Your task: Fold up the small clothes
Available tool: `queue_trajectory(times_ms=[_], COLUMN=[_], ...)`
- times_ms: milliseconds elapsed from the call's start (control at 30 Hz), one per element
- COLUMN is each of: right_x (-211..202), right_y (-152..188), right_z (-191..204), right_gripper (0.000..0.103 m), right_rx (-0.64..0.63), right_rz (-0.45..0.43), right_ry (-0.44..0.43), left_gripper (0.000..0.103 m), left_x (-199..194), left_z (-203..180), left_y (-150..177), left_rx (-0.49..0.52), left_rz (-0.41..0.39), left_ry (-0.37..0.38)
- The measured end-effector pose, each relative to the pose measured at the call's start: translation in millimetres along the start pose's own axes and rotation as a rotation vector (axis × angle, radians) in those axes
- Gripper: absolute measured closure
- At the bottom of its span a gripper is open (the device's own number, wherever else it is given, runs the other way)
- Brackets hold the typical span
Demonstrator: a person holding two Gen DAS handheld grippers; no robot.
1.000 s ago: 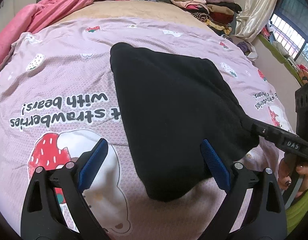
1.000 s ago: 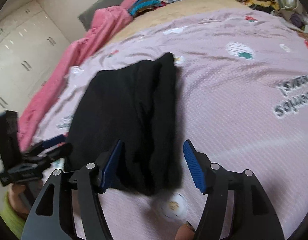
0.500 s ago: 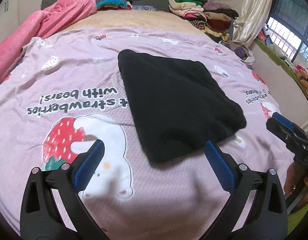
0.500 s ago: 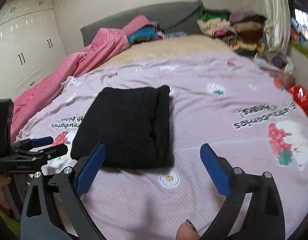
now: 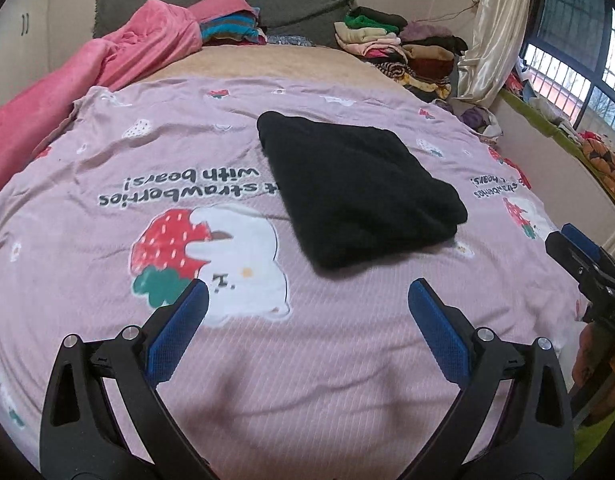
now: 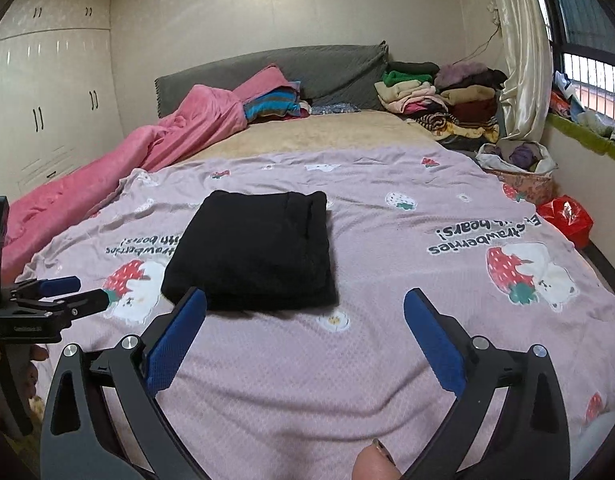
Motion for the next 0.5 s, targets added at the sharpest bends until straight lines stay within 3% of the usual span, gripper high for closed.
queue_trajectory(times_ms=[500], right_x=[-33], right_y=[35], right_z=[25], right_gripper=[0.004], right_rx=[-0.003], right_rz=[-0.043], right_ry=[0.03], left_gripper=[0.01], left_x=[-21], left_z=[3], left_y=[37], left_rx=[-0.001], left_rz=[-0.039], left_ry=[-0.002])
Point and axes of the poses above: each gripper's, at about its wrist camera, not at the fingertips, and x roughly the way its jaws point, z to its left, y to its underside, the point moved 1 cm from there along x, roughly the way its jaws point, and after that the axes turned 8 degrees about -z, right-handed, at the moved point
